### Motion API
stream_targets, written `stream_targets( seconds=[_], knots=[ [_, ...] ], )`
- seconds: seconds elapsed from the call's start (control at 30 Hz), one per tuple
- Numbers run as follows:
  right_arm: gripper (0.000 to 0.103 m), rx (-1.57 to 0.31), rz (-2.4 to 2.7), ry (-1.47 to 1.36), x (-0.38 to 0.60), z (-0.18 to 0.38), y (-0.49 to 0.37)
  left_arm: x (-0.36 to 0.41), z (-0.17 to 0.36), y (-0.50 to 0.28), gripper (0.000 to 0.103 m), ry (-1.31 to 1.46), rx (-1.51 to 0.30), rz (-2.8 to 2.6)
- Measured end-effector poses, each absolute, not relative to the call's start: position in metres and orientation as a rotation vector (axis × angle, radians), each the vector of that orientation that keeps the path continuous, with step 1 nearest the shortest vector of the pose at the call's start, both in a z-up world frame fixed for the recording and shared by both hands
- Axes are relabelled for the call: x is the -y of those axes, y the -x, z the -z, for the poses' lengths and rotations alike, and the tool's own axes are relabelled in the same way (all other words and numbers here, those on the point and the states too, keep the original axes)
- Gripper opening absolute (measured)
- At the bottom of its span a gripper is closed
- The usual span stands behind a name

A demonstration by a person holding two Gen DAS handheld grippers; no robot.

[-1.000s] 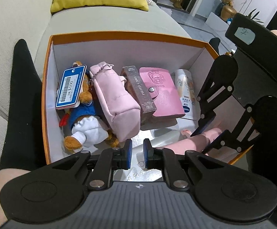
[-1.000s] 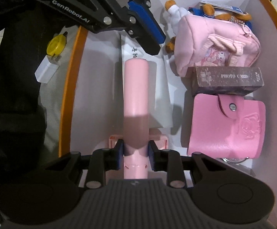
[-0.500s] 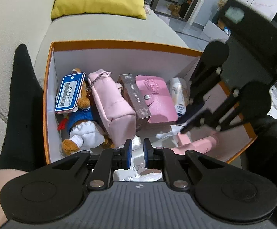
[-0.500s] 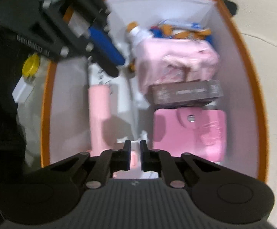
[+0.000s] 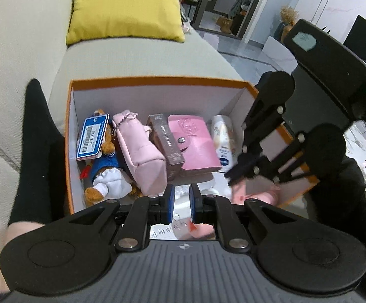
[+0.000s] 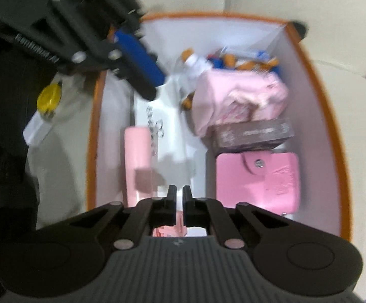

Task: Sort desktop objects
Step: 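Withdraw both tools from the box toward the charger and tape measure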

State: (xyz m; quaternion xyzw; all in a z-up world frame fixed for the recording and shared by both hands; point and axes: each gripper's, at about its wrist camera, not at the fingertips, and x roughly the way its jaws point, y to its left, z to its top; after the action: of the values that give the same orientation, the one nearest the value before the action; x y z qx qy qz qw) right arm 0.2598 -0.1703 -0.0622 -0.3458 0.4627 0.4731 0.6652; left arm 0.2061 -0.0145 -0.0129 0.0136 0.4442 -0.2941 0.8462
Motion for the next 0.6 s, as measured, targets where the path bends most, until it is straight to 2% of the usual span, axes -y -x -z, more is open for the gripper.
stream_targets(
  seconds=[0.23, 0.33, 0.47, 0.6],
  knots=[
    [0.009, -0.843, -0.980, 0.597, 0.178, 0.020, -0.199, 0.004, -0.017, -0.153, 0.013, -0.110, -0.933, 0.556],
    [0.019, -0.788, -0.989, 0.507, 0.174, 0.013, -0.162, 0.000, -0.020, -0.126, 0.013, -0.194, -0.958, 0.499],
    [0.032, -0.820, -1.029, 0.378, 0.163, 0.027, -0.123, -0.007, -0.011, -0.097, 0.013, -0.246, -1.014, 0.413],
    [0.038, -0.901, -0.992, 0.257, 0.141, 0.062, -0.097, -0.009, 0.000, -0.067, 0.013, -0.285, -1.024, 0.313]
  ],
)
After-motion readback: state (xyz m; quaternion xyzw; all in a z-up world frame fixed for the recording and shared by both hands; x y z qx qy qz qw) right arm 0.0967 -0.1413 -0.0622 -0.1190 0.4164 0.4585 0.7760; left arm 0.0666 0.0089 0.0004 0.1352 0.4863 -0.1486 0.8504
